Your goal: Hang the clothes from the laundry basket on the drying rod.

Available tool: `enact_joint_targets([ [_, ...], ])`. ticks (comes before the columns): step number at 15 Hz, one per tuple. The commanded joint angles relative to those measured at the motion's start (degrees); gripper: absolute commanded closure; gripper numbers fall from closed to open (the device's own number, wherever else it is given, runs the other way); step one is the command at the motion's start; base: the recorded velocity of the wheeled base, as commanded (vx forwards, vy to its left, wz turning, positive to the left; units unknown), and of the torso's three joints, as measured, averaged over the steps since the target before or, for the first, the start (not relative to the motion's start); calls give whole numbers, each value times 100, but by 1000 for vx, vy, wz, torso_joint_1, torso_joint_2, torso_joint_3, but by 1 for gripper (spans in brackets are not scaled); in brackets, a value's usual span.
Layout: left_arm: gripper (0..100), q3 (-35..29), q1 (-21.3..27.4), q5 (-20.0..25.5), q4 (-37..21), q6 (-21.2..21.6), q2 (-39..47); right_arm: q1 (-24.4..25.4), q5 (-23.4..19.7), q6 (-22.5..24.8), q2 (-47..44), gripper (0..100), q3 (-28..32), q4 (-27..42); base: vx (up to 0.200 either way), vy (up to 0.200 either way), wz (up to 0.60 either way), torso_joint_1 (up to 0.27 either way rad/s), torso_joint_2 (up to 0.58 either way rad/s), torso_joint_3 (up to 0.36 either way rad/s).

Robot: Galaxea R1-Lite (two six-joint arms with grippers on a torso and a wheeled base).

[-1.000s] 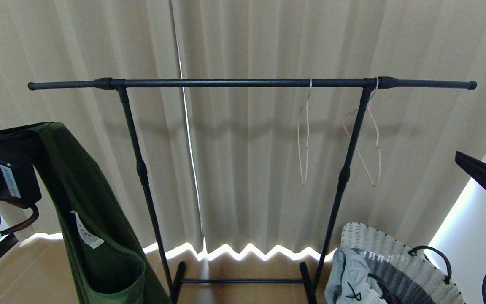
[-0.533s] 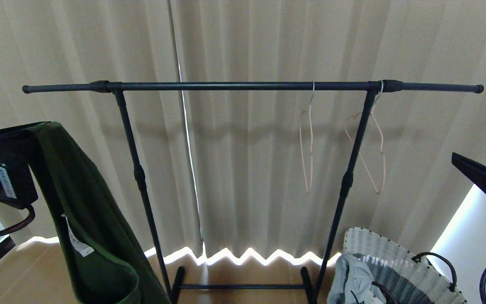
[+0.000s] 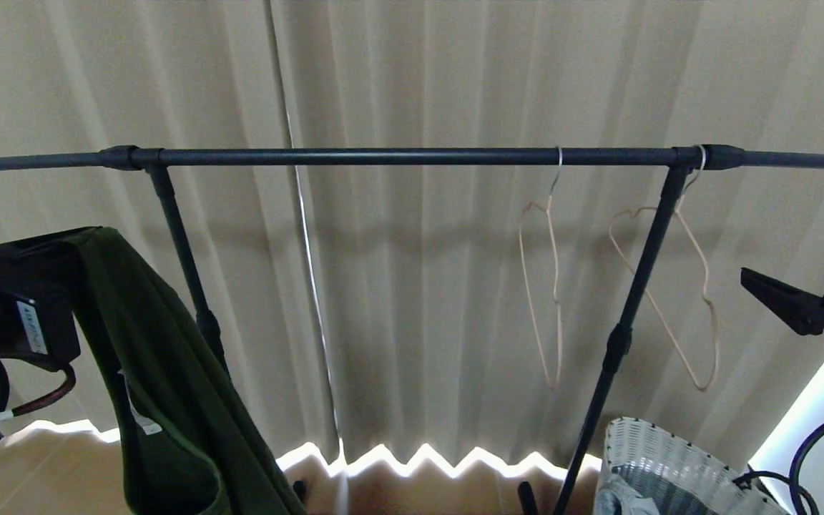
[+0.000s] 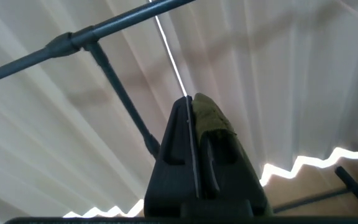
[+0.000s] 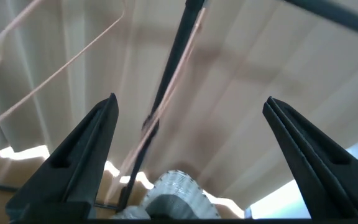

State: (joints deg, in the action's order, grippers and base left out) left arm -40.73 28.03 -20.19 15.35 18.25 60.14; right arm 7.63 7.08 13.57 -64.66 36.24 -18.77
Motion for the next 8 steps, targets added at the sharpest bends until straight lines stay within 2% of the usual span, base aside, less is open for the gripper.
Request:
enact_joint_targets([
  [1,100,91,1,-3,3,3,-28,2,21,-126,-354,0,14,-4,0,0,0,0,0,0],
  [3,100,135,1,-3,3,3,-28,2,39,-241,-636,0,67,-4,0,0,0,0,0,0],
  [5,100,214,10,-3,3,21,-99,19,171,-627,-1207,0,357,111,0,0,0,0,0,0],
  [8,100,241,10,-3,3,3,-116,177,496,-1190,-1629,0,937,875,0,0,0,0,0,0],
])
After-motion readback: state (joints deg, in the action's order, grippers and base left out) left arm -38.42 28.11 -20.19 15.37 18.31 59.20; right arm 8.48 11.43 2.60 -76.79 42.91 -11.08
